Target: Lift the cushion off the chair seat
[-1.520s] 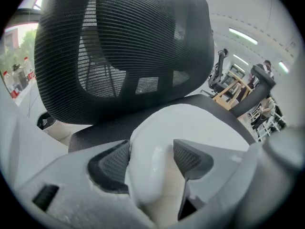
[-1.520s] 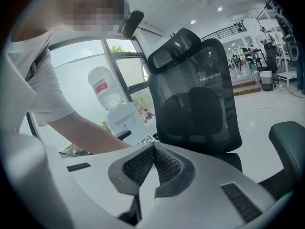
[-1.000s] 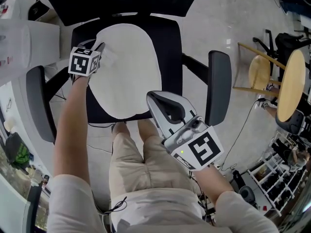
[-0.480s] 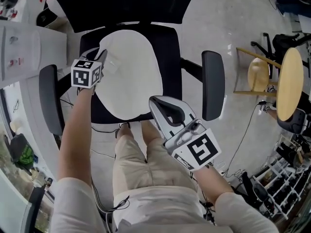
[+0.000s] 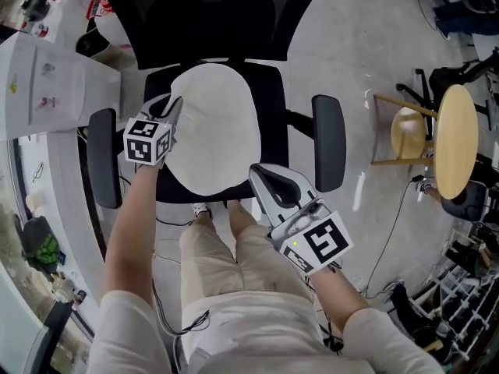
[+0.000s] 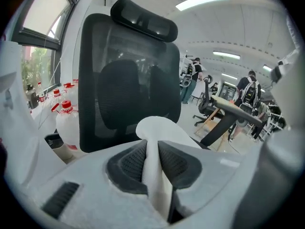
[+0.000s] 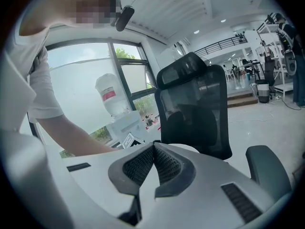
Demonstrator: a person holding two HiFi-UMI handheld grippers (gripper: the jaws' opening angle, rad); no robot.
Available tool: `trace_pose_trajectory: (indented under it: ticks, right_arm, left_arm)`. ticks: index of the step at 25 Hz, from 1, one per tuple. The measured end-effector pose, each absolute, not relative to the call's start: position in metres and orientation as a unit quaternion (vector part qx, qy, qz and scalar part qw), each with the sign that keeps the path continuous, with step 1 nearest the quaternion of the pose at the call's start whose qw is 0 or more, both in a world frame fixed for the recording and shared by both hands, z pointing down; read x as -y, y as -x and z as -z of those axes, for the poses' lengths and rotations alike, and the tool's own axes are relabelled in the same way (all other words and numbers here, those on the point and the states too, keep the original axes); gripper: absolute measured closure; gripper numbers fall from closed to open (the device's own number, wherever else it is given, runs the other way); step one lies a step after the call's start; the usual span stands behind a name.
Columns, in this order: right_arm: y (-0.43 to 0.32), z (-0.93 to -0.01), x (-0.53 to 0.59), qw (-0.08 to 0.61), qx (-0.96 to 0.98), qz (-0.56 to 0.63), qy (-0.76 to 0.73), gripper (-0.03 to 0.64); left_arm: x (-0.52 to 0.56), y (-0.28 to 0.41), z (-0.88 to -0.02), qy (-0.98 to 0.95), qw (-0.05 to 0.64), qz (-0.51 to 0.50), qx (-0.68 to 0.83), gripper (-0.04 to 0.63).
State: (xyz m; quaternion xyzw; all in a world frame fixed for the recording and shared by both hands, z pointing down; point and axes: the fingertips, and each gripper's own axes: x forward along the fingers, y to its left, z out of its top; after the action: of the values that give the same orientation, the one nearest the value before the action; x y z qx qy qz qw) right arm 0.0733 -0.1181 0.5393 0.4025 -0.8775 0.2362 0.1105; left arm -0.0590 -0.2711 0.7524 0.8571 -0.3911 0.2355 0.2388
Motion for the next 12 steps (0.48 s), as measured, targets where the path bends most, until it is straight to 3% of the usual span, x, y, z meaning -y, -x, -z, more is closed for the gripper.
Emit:
trace_pose_trajectory:
  ticks: [12]
  right_arm:
    - [-0.076, -0.460, 0.114, 0.081, 0.875, -0.213, -0.428, 0.615]
  left_arm:
    - [0.233, 0.063, -0.668, -0.866, 0.236, -0.192, 0.398, 0.532]
